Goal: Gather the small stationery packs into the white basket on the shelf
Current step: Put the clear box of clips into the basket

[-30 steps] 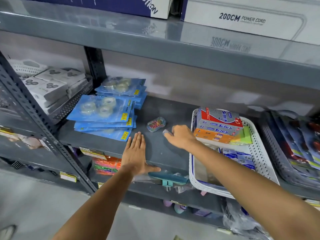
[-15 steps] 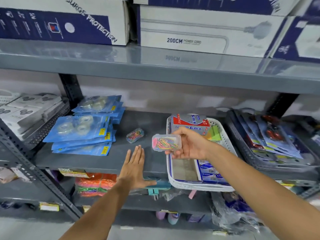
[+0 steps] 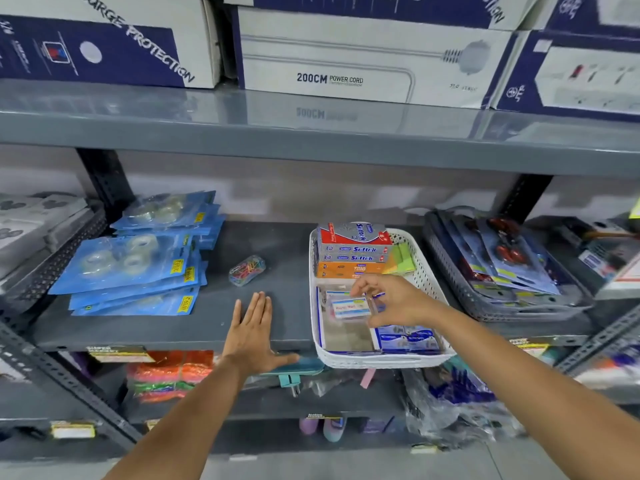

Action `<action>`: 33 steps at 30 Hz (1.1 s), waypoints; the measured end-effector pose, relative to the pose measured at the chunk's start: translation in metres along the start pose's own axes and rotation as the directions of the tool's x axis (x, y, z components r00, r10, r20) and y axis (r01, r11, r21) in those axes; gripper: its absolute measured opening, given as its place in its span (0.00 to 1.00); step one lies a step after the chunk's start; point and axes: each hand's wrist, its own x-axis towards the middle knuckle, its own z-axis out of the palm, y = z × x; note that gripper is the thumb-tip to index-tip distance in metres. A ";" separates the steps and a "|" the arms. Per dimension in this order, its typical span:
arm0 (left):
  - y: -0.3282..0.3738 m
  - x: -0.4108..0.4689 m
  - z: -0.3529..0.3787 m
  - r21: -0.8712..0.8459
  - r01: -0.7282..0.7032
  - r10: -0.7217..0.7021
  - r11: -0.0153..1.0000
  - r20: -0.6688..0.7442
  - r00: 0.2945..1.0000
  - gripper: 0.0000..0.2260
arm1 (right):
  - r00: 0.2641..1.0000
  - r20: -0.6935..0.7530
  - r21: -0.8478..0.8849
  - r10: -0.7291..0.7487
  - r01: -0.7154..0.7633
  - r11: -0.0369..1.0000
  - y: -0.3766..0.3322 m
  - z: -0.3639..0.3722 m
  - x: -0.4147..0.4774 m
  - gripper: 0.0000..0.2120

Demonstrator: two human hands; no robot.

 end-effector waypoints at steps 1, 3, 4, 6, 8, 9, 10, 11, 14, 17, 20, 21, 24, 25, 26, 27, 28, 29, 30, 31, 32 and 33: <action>0.000 0.000 0.000 -0.011 0.000 0.000 1.000 -0.002 1.000 0.62 | 1.000 0.002 -0.074 -0.010 0.010 0.997 0.003 0.003 0.001 0.23; 0.000 -0.001 0.001 -0.020 0.002 -0.002 1.000 0.004 1.000 0.63 | 1.000 0.012 -0.183 -0.006 0.008 0.983 0.009 0.008 0.003 0.22; 0.000 -0.001 0.000 -0.024 0.003 -0.003 1.000 0.007 1.000 0.63 | 1.000 0.021 -0.218 0.005 0.000 0.976 0.011 0.011 0.004 0.22; 0.001 -0.001 0.000 -0.034 0.009 -0.008 0.999 0.008 1.000 0.63 | 0.999 0.039 -0.298 0.021 -0.008 0.955 0.015 0.014 0.006 0.21; 0.001 0.000 -0.001 -0.034 0.015 -0.015 0.999 0.009 1.000 0.63 | 0.999 0.042 -0.406 0.027 -0.008 0.914 0.019 0.019 0.009 0.20; 0.001 0.001 -0.001 -0.032 0.019 -0.019 0.999 0.013 1.000 0.63 | 0.999 0.034 -0.461 0.034 -0.015 0.887 0.020 0.021 0.010 0.20; 0.002 0.001 -0.001 -0.033 0.024 -0.023 0.999 0.017 1.000 0.63 | 0.999 0.026 -0.506 0.037 -0.019 0.863 0.022 0.022 0.011 0.19; 0.002 0.001 0.000 -0.033 0.029 -0.028 0.999 0.020 0.999 0.63 | 0.999 0.021 -0.536 0.042 -0.024 0.844 0.023 0.024 0.012 0.19; 0.003 0.001 0.000 -0.027 0.040 -0.040 0.999 0.022 0.999 0.63 | 1.000 0.010 -0.545 0.016 -0.008 0.839 0.025 0.025 0.014 0.16; 0.003 0.002 0.001 -0.020 0.049 -0.048 0.999 0.025 0.999 0.61 | 1.000 0.013 -0.541 0.005 0.003 0.841 0.026 0.027 0.017 0.15; 0.003 0.002 0.001 -0.015 0.048 -0.047 0.999 0.032 0.998 0.59 | 1.000 0.022 -0.629 0.015 0.002 0.778 0.025 0.031 0.021 0.14; 0.004 0.001 0.001 -0.014 0.047 -0.047 0.999 0.032 0.998 0.59 | 1.000 0.023 -0.666 0.018 0.002 0.746 0.024 0.033 0.022 0.14; 0.004 0.001 0.003 -0.006 0.045 -0.044 0.999 0.034 0.998 0.59 | 1.000 0.019 -0.702 0.019 0.000 0.712 0.025 0.034 0.025 0.15; 0.003 0.002 0.003 -0.006 0.044 -0.043 0.999 0.034 0.998 0.60 | 1.000 0.024 -0.706 0.020 0.003 0.709 0.024 0.033 0.026 0.16; 0.003 0.002 0.003 -0.010 0.042 -0.041 0.999 0.038 0.998 0.61 | 0.999 0.032 -0.706 0.020 0.009 0.708 0.024 0.033 0.025 0.16; 0.001 0.003 0.003 -0.016 0.038 -0.038 0.999 0.039 0.999 0.62 | 0.999 0.038 -0.701 0.018 0.014 0.713 0.023 0.031 0.026 0.17; 0.001 0.003 0.002 -0.024 0.028 -0.027 0.999 0.044 0.999 0.63 | 0.999 0.036 -0.686 0.015 0.013 0.727 0.023 0.029 0.026 0.17; 0.001 0.004 0.001 -0.033 0.018 -0.016 0.999 0.050 0.999 0.63 | 1.000 0.026 -0.665 0.018 0.003 0.747 0.023 0.027 0.026 0.16; -0.004 0.003 -0.001 -0.046 0.022 -0.020 0.999 0.051 0.999 0.63 | 1.000 0.006 -0.639 0.001 0.003 0.769 0.021 0.026 0.029 0.15; -0.008 0.003 -0.003 -0.058 0.033 -0.030 0.998 0.051 0.998 0.63 | 1.000 -0.021 -0.613 -0.015 -0.001 0.790 0.019 0.025 0.030 0.13; -0.012 0.003 -0.004 -0.064 0.051 -0.048 0.997 0.049 0.998 0.64 | 0.998 -0.048 -0.588 -0.032 -0.002 0.809 0.016 0.024 0.032 0.12; -0.021 0.002 -0.005 -0.060 0.076 -0.073 0.995 0.043 0.996 0.65 | 0.997 -0.062 -0.571 -0.056 0.011 0.821 0.011 0.025 0.037 0.11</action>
